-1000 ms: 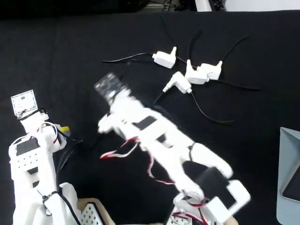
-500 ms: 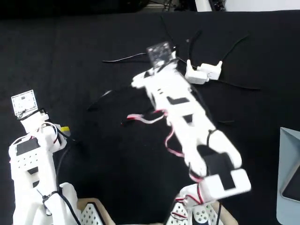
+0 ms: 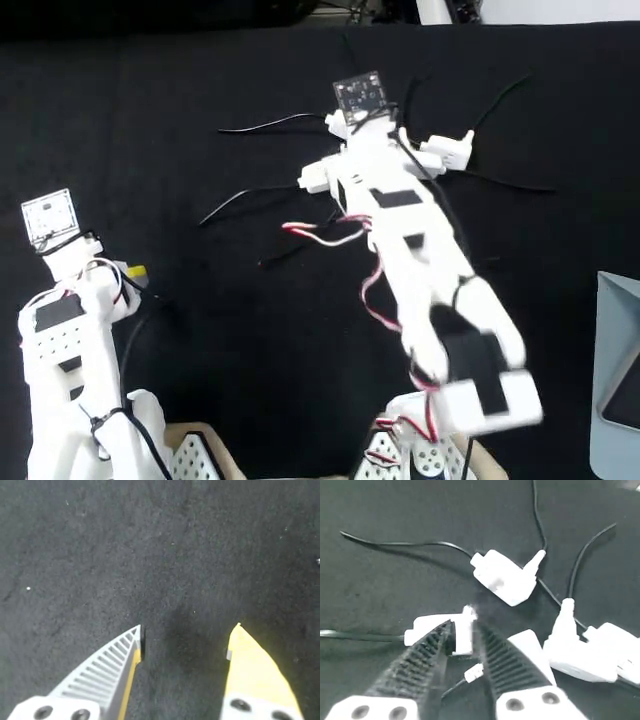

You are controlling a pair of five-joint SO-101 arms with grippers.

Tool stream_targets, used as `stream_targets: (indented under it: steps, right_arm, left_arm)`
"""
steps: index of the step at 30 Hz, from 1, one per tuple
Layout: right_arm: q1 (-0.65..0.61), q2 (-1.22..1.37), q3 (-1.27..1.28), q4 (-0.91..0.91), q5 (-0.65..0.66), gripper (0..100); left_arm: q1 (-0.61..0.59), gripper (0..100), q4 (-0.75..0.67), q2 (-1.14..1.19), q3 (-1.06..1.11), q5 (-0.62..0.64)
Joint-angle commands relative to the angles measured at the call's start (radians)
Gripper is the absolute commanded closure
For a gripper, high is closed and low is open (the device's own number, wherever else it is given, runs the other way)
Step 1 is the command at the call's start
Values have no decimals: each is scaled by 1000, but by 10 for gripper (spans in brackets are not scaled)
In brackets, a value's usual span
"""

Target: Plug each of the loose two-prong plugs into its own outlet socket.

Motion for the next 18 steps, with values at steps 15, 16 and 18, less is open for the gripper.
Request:
stream_targets:
  steps: [15, 16, 18]
  right_arm:
    - [-153, -1072, 639, 181, 0, 986]
    - [-152, -1101, 664, 189, -2, 986]
    - [-123, -1161, 717, 195, -31, 985]
  left_arm:
    - [-13, 973, -14, -60, -18, -23]
    - [-7, 973, -12, -86, -12, -23]
    - [1, 973, -12, -161, 21, -23]
